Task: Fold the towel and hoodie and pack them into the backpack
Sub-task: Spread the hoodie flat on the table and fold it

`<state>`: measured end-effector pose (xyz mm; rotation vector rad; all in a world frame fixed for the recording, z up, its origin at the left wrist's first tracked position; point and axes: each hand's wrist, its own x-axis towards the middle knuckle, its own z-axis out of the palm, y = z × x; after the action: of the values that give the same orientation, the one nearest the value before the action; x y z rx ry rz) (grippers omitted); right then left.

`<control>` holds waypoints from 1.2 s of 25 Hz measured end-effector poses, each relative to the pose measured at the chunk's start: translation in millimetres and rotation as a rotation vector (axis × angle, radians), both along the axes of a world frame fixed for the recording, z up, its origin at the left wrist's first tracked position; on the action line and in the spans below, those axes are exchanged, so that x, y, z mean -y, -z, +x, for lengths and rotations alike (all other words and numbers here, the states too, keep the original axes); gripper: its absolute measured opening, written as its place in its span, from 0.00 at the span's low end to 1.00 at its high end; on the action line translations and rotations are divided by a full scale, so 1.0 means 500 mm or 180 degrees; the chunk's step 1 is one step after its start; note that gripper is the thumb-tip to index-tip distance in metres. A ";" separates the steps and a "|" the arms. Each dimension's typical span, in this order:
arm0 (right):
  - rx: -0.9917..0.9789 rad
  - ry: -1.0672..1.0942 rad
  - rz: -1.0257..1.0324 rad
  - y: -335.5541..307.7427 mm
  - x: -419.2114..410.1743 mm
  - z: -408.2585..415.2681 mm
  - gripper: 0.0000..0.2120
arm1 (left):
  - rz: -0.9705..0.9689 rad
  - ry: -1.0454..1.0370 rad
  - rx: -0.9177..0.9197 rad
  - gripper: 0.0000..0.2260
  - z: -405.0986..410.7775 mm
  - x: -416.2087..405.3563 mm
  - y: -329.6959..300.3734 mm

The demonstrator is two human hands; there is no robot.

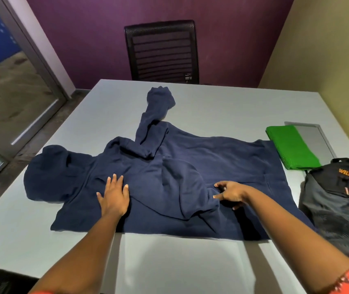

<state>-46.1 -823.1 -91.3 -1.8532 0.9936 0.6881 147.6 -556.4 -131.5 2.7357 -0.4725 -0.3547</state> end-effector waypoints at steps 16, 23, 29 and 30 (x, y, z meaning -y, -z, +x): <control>0.0306 -0.0793 0.0621 -0.103 0.114 -0.065 0.11 | -0.3883 -0.3713 -0.1251 0.21 0.018 0.067 -0.061; -0.0274 -0.0295 -0.0368 -0.080 0.183 -0.132 0.24 | -0.3108 -0.4126 -0.0721 0.24 -0.062 0.046 -0.034; -0.0162 0.0297 0.0269 -0.033 0.187 -0.166 0.14 | -0.3094 -0.3767 -0.0622 0.27 -0.005 0.019 -0.026; 0.0041 0.0555 0.0634 -0.037 0.196 -0.174 0.11 | -0.3179 -0.3904 -0.0621 0.25 -0.007 0.016 -0.022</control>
<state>-132.9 -920.9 -72.9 -1.5766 1.0259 0.6446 144.1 -564.2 -120.4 1.5487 0.8524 -0.0072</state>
